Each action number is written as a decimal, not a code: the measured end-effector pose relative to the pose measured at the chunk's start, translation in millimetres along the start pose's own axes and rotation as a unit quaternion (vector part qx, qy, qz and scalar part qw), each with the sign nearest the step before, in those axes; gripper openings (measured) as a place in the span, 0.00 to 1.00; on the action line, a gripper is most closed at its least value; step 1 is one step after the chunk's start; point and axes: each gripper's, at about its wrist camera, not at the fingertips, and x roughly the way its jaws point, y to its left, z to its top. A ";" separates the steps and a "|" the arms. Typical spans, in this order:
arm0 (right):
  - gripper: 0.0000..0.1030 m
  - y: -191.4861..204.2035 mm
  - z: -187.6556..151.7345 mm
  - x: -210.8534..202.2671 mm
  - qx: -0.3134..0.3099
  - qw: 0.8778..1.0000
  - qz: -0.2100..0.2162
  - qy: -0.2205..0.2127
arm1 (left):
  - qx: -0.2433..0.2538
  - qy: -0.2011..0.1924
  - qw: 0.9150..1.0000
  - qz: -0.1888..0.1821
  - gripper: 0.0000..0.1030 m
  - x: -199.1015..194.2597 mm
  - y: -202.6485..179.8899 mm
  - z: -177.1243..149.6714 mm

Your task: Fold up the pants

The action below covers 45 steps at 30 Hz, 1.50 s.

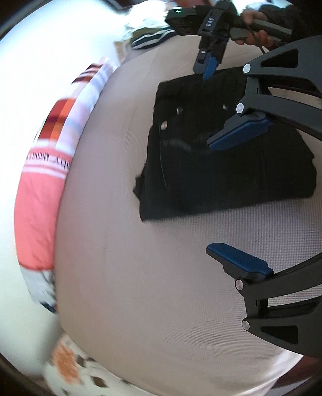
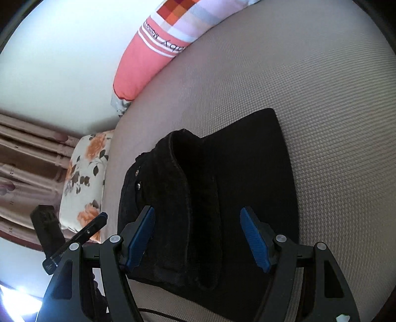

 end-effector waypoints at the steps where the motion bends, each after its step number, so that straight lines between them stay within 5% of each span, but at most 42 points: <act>1: 0.64 -0.6 1.4 1.6 -0.001 1.000 0.004 0.001 | -0.011 0.002 1.000 -0.001 0.76 0.9 5.6 -1.6; 8: 0.42 2.7 10.8 23.4 -0.021 0.998 0.035 0.038 | -0.032 0.018 0.999 0.004 0.76 12.7 18.3 -11.4; 18: 0.36 10.4 33.1 47.5 -0.034 0.996 0.070 0.046 | -0.048 0.024 0.999 -0.002 0.76 18.1 20.8 -11.6; 23: 0.12 26.0 26.8 33.0 -0.035 0.998 0.048 0.019 | -0.046 0.024 0.999 0.000 0.76 20.9 17.3 -8.1; 29: 0.10 55.3 16.1 -5.1 -0.042 0.999 0.012 -0.033 | -0.029 0.018 0.999 -0.001 0.76 22.6 5.6 -0.8; 34: 0.10 33.1 18.2 -35.8 -0.011 0.997 -0.028 -0.074 | -0.008 0.009 1.000 -0.010 0.76 22.7 -11.8 7.5; 40: 0.10 -27.5 14.5 -23.3 0.053 0.994 -0.065 -0.063 | 0.035 0.010 0.999 0.001 0.76 35.2 -36.5 7.4; 45: 0.18 -18.8 16.5 -17.3 0.040 0.993 -0.091 -0.058 | 0.058 0.039 0.997 0.021 0.76 63.4 -44.1 1.2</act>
